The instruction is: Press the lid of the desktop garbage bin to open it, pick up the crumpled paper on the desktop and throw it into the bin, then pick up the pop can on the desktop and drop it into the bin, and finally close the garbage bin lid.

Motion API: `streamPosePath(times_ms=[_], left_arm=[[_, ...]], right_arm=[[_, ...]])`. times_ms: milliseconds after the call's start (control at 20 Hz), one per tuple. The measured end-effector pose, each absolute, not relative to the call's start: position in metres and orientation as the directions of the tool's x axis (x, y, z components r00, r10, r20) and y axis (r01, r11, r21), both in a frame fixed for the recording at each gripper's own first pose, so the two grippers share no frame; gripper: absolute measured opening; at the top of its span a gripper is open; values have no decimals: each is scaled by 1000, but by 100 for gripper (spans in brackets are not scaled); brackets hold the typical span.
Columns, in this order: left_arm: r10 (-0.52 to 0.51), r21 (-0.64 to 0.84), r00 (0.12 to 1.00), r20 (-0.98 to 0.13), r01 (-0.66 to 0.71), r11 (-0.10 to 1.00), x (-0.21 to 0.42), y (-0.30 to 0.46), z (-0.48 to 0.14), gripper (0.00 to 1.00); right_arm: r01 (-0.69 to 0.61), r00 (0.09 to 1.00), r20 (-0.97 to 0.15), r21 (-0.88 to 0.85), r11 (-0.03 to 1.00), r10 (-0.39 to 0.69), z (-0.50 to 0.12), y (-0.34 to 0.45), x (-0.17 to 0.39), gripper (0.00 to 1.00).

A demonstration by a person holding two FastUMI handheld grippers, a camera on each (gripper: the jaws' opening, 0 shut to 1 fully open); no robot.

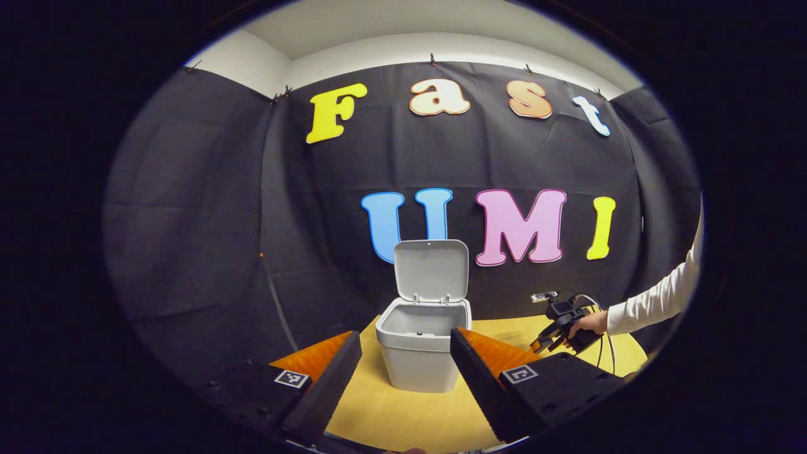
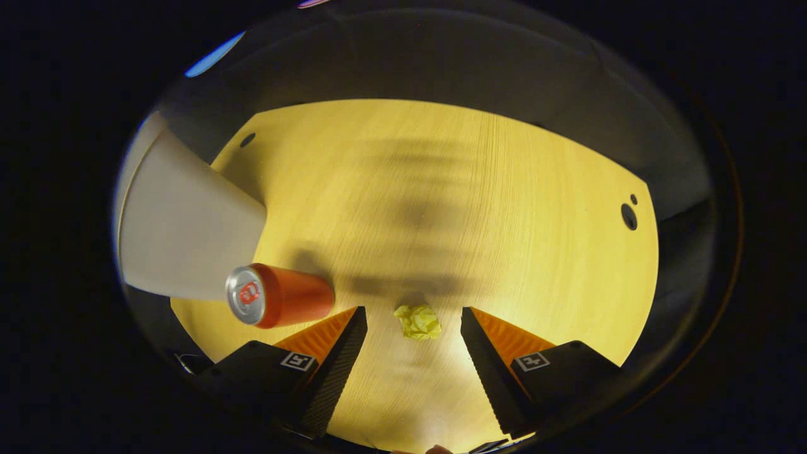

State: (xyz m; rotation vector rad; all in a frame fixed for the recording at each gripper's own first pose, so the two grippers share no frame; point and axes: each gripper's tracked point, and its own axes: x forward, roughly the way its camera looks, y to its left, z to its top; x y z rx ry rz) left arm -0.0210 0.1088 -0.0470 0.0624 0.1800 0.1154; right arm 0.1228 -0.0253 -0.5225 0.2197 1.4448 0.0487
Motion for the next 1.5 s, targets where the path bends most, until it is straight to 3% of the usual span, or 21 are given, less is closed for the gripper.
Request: streamPosePath(times_ms=[300,400,550,600,800,900,1200,1350,1500], left_arm=[[199,59,958,-208,-191,980,-27,111,-60,95],[197,57,956,-219,-189,980,-25,105,-64,95],[183,72,958,-220,-171,983,-24,99,-65,95],[177,74,960,-218,-164,984,-23,96,-64,95],[184,94,959,-217,-167,981,-25,99,-60,95],[194,87,962,-190,-180,980,-31,102,-50,95],[225,118,963,-150,-209,971,-51,110,-35,95],[242,126,961,-135,-225,966,-61,114,-28,95],[265,131,955,-130,-249,960,-72,119,-27,95]], right_arm=[[54,22,-989,145,988,144,-557,-30,106,97],[40,35,-991,129,991,127,-558,-36,109,89],[91,35,-983,182,979,179,-547,-34,116,37],[96,51,-979,204,974,200,-540,-33,120,33],[86,129,-962,251,964,239,-507,-33,124,32],[68,240,-938,274,959,251,-470,-29,141,32],[-92,570,-756,330,940,321,-344,-15,201,31],[-181,677,-638,340,923,368,-289,-18,223,31],[-262,733,-542,334,906,412,-290,-17,224,31]])
